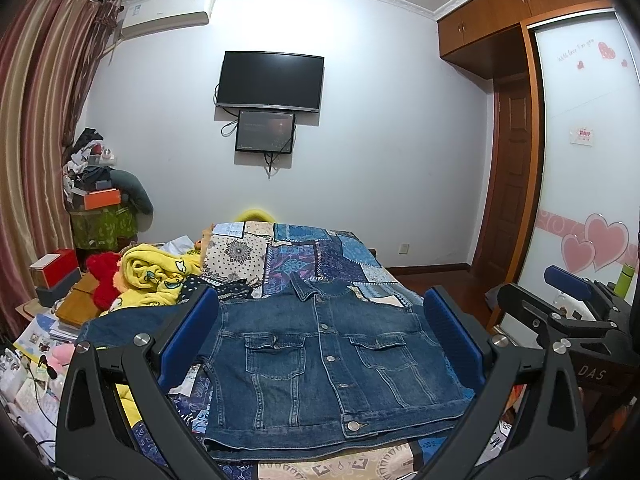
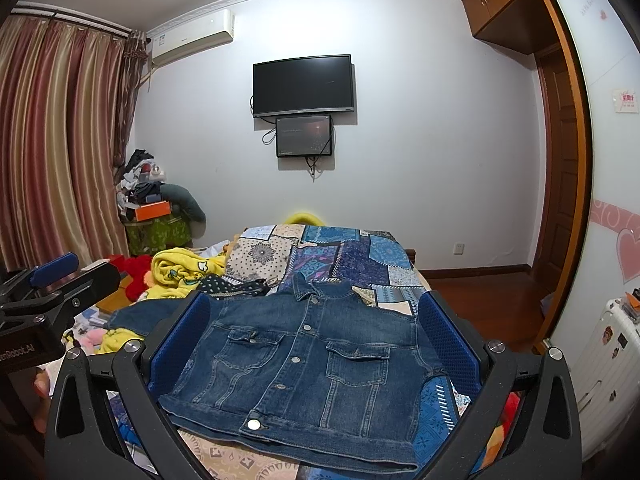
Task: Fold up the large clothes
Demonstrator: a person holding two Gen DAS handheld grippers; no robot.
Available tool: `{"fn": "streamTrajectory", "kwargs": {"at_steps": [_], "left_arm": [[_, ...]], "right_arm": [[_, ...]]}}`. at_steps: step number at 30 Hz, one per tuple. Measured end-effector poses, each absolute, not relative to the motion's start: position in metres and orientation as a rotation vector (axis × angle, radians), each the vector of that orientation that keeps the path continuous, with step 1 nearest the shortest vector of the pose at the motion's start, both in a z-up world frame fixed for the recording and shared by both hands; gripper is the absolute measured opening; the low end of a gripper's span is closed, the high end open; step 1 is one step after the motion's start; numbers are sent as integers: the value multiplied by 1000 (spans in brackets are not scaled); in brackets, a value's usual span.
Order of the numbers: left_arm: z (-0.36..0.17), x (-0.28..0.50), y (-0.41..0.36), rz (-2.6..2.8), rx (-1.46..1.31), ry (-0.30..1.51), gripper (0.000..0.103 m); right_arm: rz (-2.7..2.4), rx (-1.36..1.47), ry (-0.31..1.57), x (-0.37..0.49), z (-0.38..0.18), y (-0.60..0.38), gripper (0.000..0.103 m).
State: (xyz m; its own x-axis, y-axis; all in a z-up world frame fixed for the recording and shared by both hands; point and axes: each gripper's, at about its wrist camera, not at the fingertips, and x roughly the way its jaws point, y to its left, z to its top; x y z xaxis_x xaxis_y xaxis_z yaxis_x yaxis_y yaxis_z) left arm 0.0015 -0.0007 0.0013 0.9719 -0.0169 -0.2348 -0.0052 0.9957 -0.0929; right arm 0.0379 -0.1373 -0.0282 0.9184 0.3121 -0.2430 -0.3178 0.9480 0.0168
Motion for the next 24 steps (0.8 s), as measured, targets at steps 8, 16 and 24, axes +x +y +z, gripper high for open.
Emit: {"fn": "streamTrajectory", "kwargs": {"at_steps": [8,16,24], "left_arm": [[0,4,-1,-12,-94,243,103],[-1,4,0,-15,-95,244,103],[-2,5,0,-17,-95,246,103]], "right_arm": [[324,-22,246,38,-29,-137,103],[325,-21,247,38,-29,-138,103],[325,-21,249,40,-31,-137,103]]}}
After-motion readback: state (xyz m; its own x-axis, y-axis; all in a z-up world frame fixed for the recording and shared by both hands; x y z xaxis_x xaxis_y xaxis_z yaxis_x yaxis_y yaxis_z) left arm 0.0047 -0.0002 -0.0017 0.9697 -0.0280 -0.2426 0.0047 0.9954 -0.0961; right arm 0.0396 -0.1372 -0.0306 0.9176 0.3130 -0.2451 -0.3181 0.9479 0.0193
